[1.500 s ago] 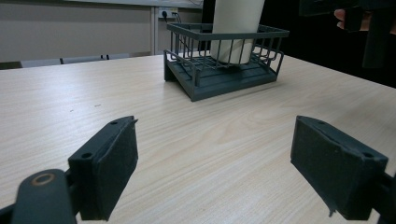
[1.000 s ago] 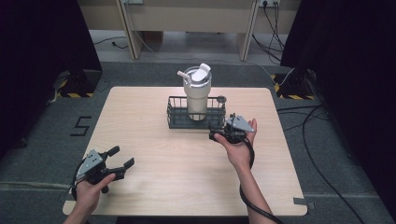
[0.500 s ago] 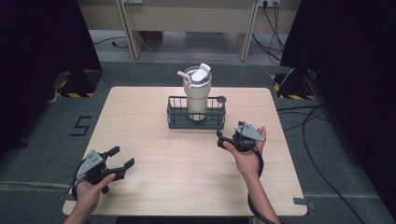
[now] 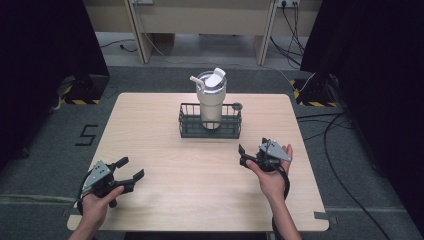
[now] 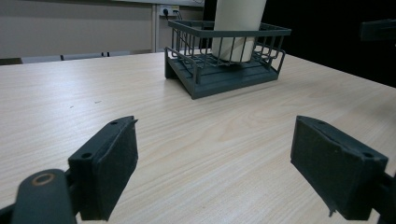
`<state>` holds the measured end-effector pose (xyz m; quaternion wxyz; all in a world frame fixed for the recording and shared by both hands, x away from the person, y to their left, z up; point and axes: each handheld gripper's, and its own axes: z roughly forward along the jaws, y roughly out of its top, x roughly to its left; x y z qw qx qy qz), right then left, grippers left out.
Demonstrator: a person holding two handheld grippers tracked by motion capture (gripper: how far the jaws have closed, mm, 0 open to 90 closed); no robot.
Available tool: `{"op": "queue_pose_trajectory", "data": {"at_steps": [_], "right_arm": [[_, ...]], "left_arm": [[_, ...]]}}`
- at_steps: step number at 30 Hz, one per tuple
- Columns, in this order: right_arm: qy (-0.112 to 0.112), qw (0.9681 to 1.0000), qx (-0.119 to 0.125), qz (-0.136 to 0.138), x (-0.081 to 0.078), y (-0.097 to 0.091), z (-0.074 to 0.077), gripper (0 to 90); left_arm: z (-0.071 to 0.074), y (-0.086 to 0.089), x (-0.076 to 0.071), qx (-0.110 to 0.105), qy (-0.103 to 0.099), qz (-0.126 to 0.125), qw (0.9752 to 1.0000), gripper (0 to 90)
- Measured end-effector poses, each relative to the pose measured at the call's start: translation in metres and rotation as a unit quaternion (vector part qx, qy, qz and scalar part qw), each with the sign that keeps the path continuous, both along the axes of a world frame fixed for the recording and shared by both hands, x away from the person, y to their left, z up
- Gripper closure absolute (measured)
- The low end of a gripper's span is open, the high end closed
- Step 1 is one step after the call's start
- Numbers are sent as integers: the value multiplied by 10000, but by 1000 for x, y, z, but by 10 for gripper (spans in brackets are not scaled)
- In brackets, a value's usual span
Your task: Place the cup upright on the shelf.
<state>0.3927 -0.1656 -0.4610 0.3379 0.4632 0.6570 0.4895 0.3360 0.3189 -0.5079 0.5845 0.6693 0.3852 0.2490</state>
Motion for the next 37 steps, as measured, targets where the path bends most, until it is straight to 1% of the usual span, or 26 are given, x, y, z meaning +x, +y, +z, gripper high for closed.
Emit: {"op": "queue_pose_trajectory", "data": {"at_steps": [5, 15, 19, 24, 29, 30, 37], "right_arm": [[69, 10000, 12, -50, -9, -6, -7, 119], [97, 9999, -19, -132, -23, -18, -12, 121], [134, 9998, -37, -169, -30, -24, -17, 124], [83, 9997, -23, -236, -37, -29, -22, 125], [95, 9996, 9, -262, -41, -32, -27, 126], [124, 9995, 37, -276, -42, -32, -27, 126], [112, 9997, 95, -208, -43, -31, -27, 122]], "left_arm": [[0, 0, 0, -5, 7, 4, 10000, 143], [0, 0, 0, -7, 13, 15, 10000, 143], [-1, 0, 0, -1, 14, 18, 10000, 143], [-1, 0, 0, 13, 18, 18, 10000, 143], [-1, 0, 0, 13, 14, 21, 10000, 143], [-1, 0, 0, 15, 13, 21, 10000, 143], [0, 0, 0, 21, 5, 23, 10000, 143]]}}
